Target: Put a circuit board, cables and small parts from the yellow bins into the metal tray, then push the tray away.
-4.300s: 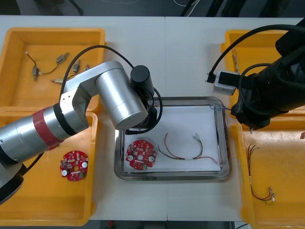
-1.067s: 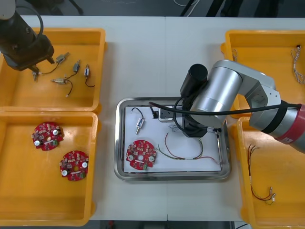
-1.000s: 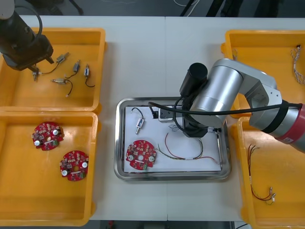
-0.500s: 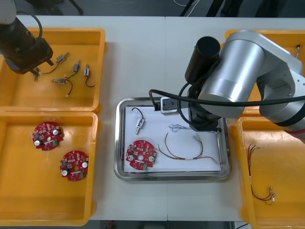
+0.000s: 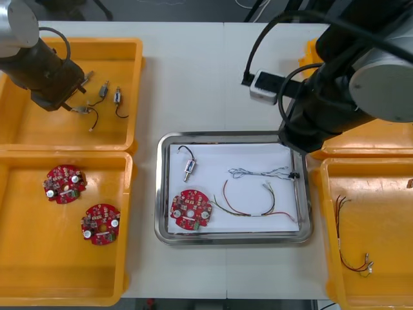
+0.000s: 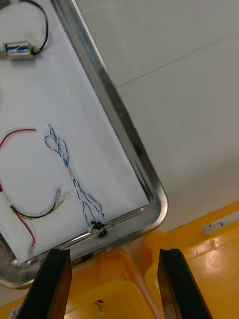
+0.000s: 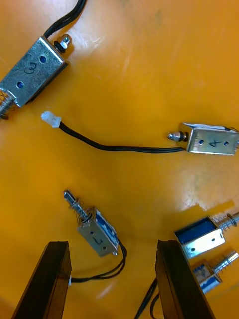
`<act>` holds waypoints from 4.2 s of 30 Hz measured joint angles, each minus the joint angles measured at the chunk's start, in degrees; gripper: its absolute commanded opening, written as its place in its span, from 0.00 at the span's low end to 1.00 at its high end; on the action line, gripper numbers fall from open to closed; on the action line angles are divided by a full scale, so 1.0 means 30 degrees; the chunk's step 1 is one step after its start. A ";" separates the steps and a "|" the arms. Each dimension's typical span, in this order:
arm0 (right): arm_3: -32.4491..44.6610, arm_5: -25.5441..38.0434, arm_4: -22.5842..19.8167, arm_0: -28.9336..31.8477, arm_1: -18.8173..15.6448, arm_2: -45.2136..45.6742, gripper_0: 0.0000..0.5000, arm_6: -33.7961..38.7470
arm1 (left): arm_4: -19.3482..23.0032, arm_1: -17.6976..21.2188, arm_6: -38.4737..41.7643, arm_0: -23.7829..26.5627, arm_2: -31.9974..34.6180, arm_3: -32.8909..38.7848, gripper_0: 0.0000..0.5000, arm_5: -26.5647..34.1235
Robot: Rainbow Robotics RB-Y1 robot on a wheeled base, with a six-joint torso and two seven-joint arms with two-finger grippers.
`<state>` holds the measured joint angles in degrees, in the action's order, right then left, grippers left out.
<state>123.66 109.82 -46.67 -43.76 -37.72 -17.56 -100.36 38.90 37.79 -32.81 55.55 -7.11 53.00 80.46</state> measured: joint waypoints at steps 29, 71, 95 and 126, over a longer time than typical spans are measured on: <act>0.2751 0.0004 -0.2713 1.0741 -0.4732 1.3024 1.00 0.8536 | 0.0859 -0.0367 0.0000 0.0013 -0.2162 -0.1652 0.00 -0.1510; 0.1668 -0.0057 -0.3273 1.4049 -0.4033 1.5125 1.00 0.8383 | 0.1783 0.1679 -0.4964 0.0038 -0.2135 0.6326 0.00 0.6939; 0.1672 -0.0358 -0.3862 1.4057 -0.4032 1.5128 1.00 0.7175 | -0.0959 -0.2847 -0.2444 0.0039 -0.2394 1.3393 0.00 0.9690; 0.1673 -0.0390 -0.3986 1.4058 -0.4032 1.5130 1.00 0.7143 | -0.1661 -0.6434 0.1343 0.0045 -1.0857 1.2249 0.00 0.6608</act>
<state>128.68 108.65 -58.63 -1.59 -49.82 27.83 -78.93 33.92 18.49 -28.78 55.69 -39.68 89.75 100.28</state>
